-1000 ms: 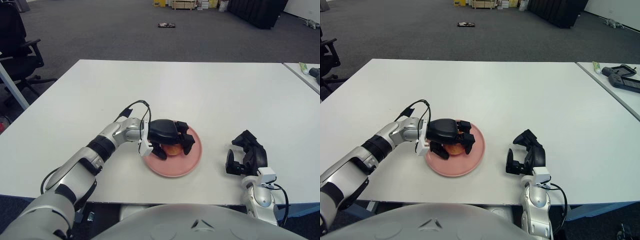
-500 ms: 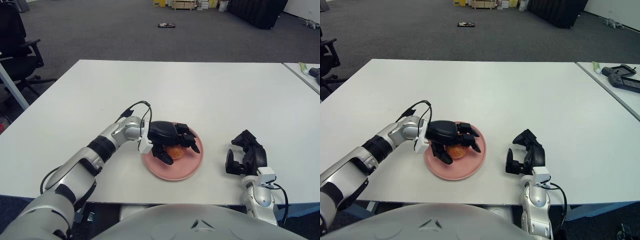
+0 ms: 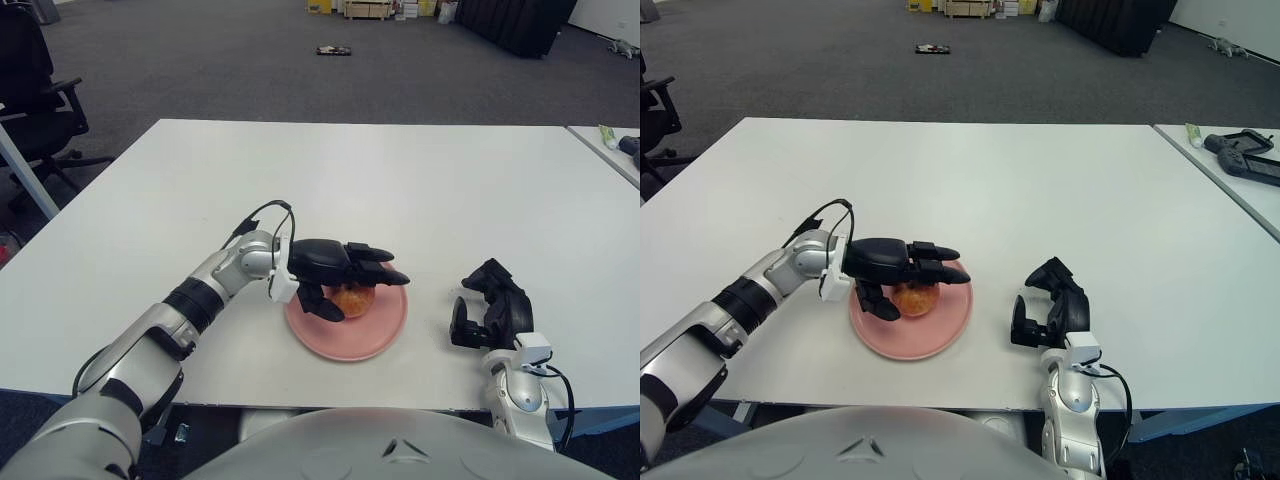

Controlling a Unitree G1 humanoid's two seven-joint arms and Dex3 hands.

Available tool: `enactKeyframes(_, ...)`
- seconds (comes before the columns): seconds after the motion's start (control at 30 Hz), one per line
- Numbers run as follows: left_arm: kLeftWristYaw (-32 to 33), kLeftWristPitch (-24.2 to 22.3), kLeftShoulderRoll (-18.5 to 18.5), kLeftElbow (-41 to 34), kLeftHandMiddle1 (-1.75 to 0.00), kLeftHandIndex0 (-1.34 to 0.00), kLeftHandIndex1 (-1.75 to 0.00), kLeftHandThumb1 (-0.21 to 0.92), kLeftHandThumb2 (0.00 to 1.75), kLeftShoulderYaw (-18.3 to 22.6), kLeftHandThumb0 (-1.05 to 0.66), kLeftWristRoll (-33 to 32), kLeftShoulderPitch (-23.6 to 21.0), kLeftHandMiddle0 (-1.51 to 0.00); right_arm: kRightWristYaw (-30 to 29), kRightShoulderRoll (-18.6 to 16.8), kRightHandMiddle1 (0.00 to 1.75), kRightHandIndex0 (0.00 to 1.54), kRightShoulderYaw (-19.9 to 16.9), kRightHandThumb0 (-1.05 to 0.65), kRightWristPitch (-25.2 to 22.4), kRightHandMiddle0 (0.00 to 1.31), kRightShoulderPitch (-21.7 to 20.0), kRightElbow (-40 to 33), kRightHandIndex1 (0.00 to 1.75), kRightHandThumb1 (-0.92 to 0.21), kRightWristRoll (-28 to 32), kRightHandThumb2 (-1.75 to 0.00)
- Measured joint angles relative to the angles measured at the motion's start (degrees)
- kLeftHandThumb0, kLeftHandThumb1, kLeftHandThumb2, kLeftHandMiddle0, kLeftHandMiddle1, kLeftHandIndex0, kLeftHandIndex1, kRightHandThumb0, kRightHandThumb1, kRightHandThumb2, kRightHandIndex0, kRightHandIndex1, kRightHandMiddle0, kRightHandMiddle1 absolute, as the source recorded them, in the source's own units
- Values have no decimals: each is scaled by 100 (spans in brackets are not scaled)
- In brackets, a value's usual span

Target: Put the apple into the plate.

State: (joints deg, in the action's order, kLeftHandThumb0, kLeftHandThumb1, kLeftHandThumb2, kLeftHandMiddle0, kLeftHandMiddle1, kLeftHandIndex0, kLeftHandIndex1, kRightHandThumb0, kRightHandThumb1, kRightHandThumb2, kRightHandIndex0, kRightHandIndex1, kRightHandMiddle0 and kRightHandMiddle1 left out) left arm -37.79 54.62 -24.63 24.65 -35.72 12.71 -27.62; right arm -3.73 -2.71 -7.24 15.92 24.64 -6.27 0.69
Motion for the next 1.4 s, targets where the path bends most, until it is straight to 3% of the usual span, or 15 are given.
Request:
enactKeyframes(0.47, 224, -263, 243, -55, 0, 0, 0, 92, 100, 721, -105, -382, 107, 0, 3, -4, 175, 89, 11, -1, 24, 64, -17, 33, 175, 4, 8, -173)
enactKeyframes(0.87, -169, -324, 346, 470, 0, 0, 0, 92, 111, 1455, -105, -1888, 229, 0, 5, -4, 173, 91, 10, -1, 33, 65, -16, 33, 175, 6, 10, -175)
enactKeyframes(1.13, -301, -1411, 725, 9, 0, 0, 0, 92, 96, 2187, -105, -3294, 794, 0, 40, -6, 175, 91, 16, -1, 34, 64, -20, 35, 175, 5, 58, -175)
enactKeyframes(1.27, 9, -1852, 956, -224, -1, -2, -1, 92, 92, 2498, -105, -3386, 1067, -1, 35, -7, 174, 91, 15, -1, 33, 65, -18, 37, 175, 5, 57, -175)
enactKeyframes(1.33, 285, -2032, 1092, -316, -4, -1, -25, 92, 91, 2655, -105, -3352, 1164, -5, 28, -6, 174, 91, 14, -1, 33, 65, -18, 37, 175, 5, 56, -175)
enactKeyframes(1.37, 459, -2119, 1177, -360, -10, -1, -47, 92, 91, 2748, -105, -3323, 1215, -6, 24, -7, 174, 91, 14, -1, 33, 65, -18, 37, 175, 5, 56, -175)
enactKeyframes(1.4, 631, -2192, 1257, -379, -28, 0, -81, 92, 92, 2835, -105, -3297, 1253, -4, 18, -7, 174, 91, 14, -1, 33, 65, -18, 37, 175, 6, 56, -175)
